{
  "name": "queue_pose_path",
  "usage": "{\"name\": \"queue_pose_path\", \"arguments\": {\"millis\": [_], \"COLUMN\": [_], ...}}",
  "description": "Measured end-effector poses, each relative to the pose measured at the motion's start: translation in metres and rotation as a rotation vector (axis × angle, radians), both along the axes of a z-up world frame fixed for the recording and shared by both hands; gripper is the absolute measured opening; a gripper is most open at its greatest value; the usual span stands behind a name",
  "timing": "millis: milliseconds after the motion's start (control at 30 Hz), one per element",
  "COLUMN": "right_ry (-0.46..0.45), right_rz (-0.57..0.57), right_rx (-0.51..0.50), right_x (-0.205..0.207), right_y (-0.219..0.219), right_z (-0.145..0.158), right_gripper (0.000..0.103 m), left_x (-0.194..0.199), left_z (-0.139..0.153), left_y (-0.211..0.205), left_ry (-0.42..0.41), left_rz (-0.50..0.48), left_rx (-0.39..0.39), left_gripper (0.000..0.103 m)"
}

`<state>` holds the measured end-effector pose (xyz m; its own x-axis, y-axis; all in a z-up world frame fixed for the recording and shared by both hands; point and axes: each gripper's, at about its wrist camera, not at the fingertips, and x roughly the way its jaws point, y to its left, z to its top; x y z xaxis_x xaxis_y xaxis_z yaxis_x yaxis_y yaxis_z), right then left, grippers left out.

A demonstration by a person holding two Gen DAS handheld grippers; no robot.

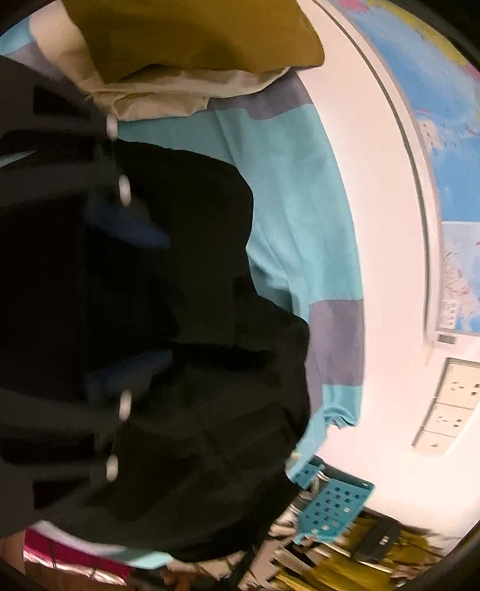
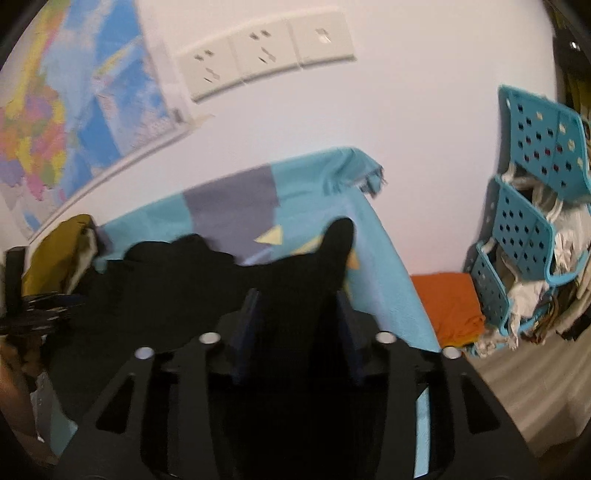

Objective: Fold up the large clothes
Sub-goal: 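Press the folded shirt flat with the left tool while the right tool smooths it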

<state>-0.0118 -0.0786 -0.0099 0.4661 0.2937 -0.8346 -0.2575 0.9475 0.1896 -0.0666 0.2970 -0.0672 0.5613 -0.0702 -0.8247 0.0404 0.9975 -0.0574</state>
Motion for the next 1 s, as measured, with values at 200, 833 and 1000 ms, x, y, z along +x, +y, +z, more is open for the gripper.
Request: {"name": "queue_pose_path", "arguments": {"millis": [200,833,1000], "right_ry": [-0.049,0.175,0.252], "right_rz": [0.132,0.574,0.585], "right_rx": [0.07,0.152,0.072], "right_x": [-0.012,-0.012,-0.001], "right_y": [0.036,0.235,0.256], "right_z": [0.023,-0.033,-0.066], "right_gripper": [0.05,0.065,0.024], "left_x": [0.003,-0.004,-0.01], "left_z": [0.014,0.018,0.02], "left_y": [0.026,0.024,0.034], "left_ry": [-0.067,-0.073,-0.085], "left_rz": [0.112,0.041,0.062], "left_rx": [-0.055,-0.105,-0.093], "left_gripper": [0.0,0.057,0.058]}}
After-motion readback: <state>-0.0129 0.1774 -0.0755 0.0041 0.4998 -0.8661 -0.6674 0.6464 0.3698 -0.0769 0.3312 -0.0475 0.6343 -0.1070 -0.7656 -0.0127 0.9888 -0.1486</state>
